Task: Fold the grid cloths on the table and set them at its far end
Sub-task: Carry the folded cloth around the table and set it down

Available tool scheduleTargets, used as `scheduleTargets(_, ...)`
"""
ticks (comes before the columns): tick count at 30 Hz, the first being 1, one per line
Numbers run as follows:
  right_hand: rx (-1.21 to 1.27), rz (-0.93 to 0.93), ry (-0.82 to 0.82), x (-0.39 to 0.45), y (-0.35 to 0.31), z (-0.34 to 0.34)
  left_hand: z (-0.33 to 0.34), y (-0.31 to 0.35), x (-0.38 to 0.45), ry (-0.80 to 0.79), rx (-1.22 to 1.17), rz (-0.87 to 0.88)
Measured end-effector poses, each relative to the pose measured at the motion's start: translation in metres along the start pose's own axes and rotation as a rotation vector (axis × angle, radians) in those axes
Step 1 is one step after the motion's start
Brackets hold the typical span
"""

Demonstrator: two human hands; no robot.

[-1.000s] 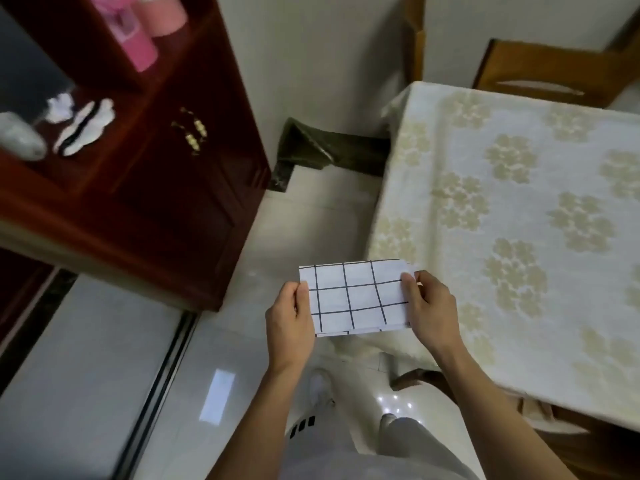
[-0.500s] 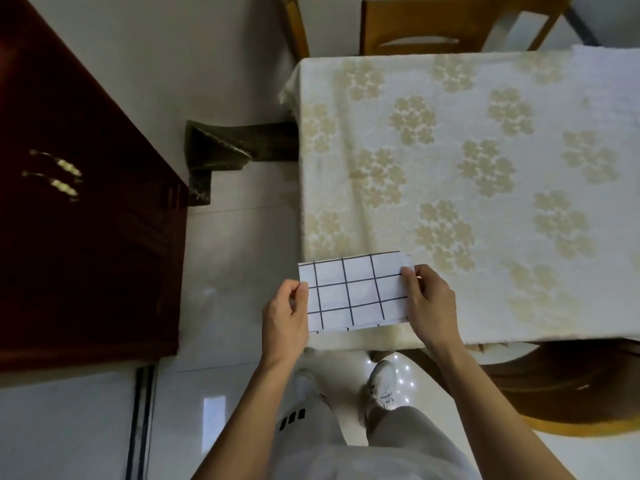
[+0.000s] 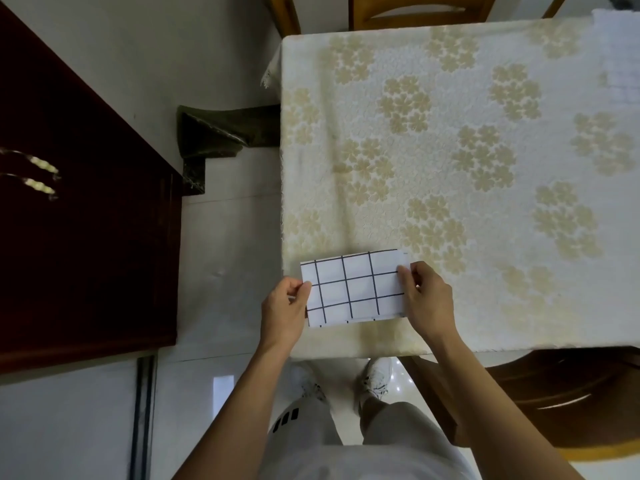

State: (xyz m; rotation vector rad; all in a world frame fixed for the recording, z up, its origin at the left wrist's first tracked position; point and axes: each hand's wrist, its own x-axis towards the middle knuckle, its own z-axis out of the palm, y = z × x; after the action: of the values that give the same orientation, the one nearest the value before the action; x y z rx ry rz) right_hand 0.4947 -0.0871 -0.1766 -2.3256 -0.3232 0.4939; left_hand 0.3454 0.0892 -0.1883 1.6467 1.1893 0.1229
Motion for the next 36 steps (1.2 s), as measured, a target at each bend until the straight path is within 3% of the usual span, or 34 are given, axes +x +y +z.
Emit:
scheduleTargets(11, -0.087, 0.107, -0.102, 0.037, 0.017, 0.021, 0.022, 0.009, 0.027, 0.13, 0.203, -0.047)
scheduleTargets(25, -0.231, 0.274, -0.011, 0.048, 0.025, 0.036, 0.029, -0.001, 0.039, 0.203, 0.459, -0.026)
scheduleTargets(36, -0.389, -0.136, 0.08, 0.039, -0.008, -0.001, -0.003, 0.035, 0.02, 0.131, 0.504, 0.398)
